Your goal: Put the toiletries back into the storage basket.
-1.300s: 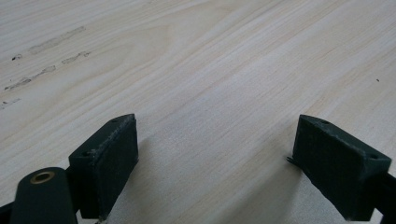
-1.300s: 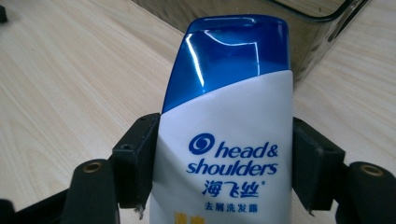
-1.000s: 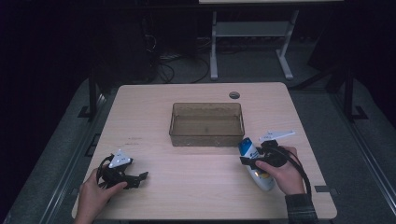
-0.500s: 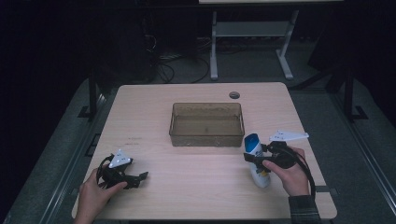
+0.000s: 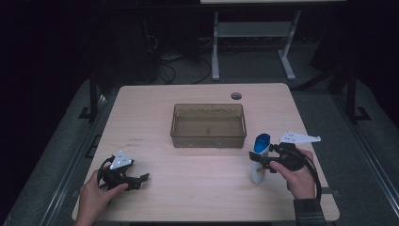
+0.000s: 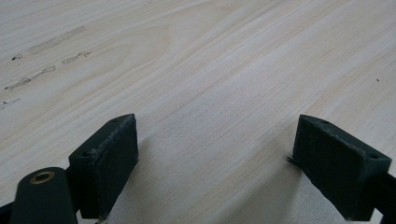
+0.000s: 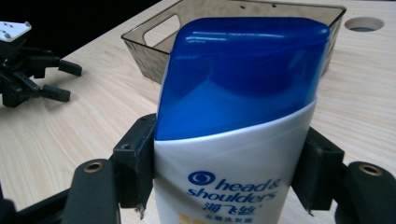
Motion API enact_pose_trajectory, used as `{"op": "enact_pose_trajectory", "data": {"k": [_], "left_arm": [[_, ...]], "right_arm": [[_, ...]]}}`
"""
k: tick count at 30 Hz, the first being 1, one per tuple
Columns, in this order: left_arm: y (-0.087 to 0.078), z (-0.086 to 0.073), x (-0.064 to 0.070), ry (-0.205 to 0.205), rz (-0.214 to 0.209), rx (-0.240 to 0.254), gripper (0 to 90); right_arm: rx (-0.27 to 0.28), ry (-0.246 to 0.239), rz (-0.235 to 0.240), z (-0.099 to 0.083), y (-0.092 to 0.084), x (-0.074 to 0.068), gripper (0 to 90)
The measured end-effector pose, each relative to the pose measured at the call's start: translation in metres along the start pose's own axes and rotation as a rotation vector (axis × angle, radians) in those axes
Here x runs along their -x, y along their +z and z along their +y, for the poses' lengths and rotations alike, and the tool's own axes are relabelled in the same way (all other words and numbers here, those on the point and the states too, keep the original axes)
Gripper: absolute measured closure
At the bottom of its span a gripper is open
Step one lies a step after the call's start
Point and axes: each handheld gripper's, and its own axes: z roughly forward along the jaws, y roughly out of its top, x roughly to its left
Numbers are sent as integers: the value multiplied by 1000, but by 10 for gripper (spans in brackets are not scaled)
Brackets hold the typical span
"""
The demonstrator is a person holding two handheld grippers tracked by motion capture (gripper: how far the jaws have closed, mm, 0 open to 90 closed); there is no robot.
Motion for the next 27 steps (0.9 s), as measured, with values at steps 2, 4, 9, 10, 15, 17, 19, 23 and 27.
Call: {"op": "enact_pose_trajectory", "data": {"k": [2, 4, 9, 10, 15, 17, 19, 23, 27], "left_arm": [[0, 0, 0, 1, 0, 0, 131], [0, 0, 0, 0, 0, 0, 131], [0, 0, 0, 1, 0, 0, 131], [0, 0, 0, 1, 0, 0, 131], [0, 0, 0, 0, 0, 0, 131], [0, 0, 0, 0, 0, 0, 131], [0, 0, 0, 1, 0, 0, 131], [0, 0, 0, -2, 0, 3, 131], [0, 0, 0, -4, 1, 3, 131]], "right_arm": [[14, -4, -2, 1, 0, 0, 333], [19, -4, -1, 2, -1, 0, 334], [38, -11, -5, 6, -3, -1, 333], [44, -10, -9, 7, -4, -1, 333], [73, -12, -15, 13, -7, -1, 333], [80, -16, -18, 16, -7, -1, 333], [88, -15, -18, 19, -7, -1, 333], [103, -18, -20, 24, -7, 0, 333], [122, -22, -24, 32, -6, 0, 333]]}}
